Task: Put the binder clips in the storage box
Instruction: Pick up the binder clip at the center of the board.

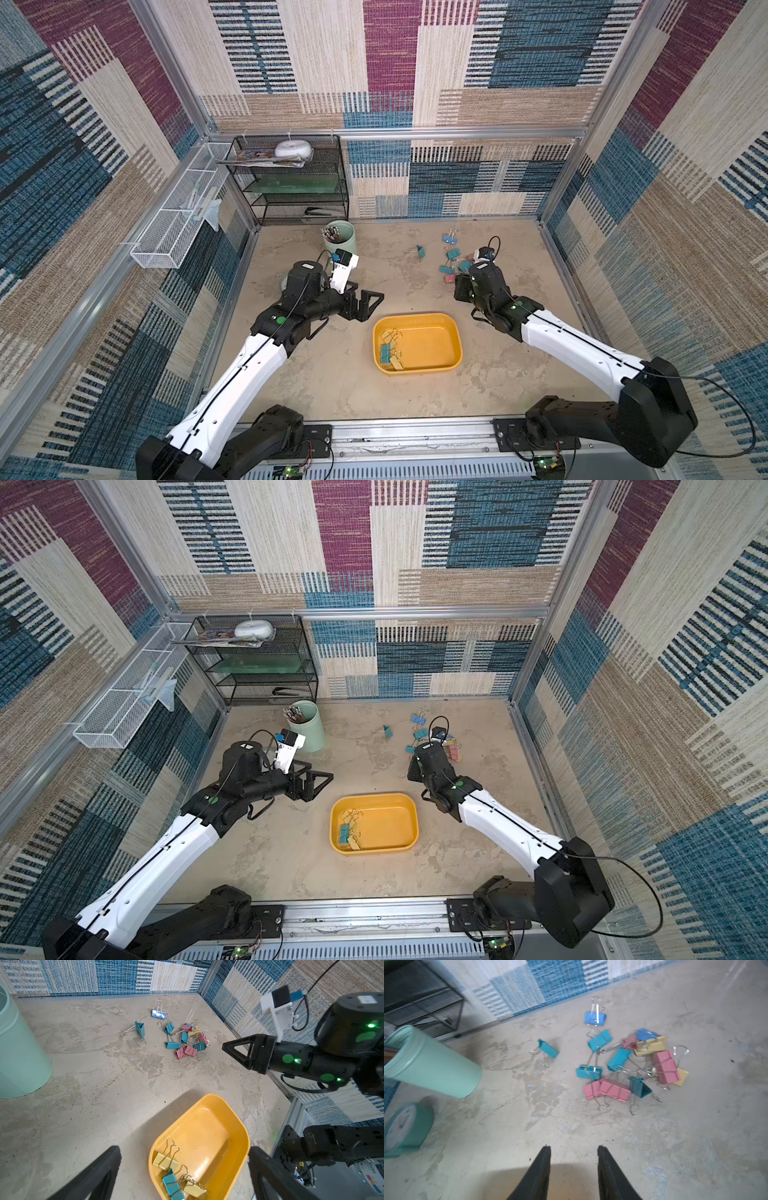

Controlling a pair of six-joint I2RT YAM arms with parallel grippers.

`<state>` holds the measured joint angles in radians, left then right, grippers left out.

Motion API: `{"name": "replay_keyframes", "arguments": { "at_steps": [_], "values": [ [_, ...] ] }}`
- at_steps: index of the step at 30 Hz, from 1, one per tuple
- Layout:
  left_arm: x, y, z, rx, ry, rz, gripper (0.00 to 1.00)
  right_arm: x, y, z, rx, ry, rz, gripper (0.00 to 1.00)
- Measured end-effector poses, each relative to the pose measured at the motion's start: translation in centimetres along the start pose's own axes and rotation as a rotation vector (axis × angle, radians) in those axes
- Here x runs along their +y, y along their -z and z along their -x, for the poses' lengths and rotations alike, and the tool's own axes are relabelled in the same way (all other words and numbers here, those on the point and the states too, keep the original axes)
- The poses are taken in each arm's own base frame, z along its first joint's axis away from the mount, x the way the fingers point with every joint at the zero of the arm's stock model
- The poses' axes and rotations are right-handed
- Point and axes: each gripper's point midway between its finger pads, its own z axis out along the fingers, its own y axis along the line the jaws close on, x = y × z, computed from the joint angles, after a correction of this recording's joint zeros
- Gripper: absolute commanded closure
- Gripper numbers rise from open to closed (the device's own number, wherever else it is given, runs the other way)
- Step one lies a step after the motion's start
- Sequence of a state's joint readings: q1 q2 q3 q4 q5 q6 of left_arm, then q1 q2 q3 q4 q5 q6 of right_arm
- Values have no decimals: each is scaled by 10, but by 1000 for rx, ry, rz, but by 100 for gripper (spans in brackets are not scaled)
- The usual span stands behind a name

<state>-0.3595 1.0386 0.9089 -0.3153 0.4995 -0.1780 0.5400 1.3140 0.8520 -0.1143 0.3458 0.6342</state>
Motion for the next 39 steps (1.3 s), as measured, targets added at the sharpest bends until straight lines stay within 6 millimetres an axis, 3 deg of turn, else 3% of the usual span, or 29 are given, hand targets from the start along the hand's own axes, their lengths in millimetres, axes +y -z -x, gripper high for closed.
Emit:
{"name": "replay_keyframes", "arguments": {
  "at_steps": [8,15,20,29,33,39],
  "values": [
    [0,0,0,-2,-7,0,0,-38,-59,-21,120,-253,-92,52],
    [0,1,0,-2,-7,2,0,-35,-95,-35,200,-376,-40,50],
    [-1,2,1,-6,-9,2,0,-34,-109,-40,222,-405,-27,66],
    [-1,2,2,-9,-11,1,0,-36,-109,-47,240,-417,-21,98],
    [-1,2,2,-9,-11,1,0,-33,-102,-45,235,-393,8,100],
    [-1,2,2,-9,-11,2,0,-26,-73,-53,262,-356,93,100]
  ]
}}
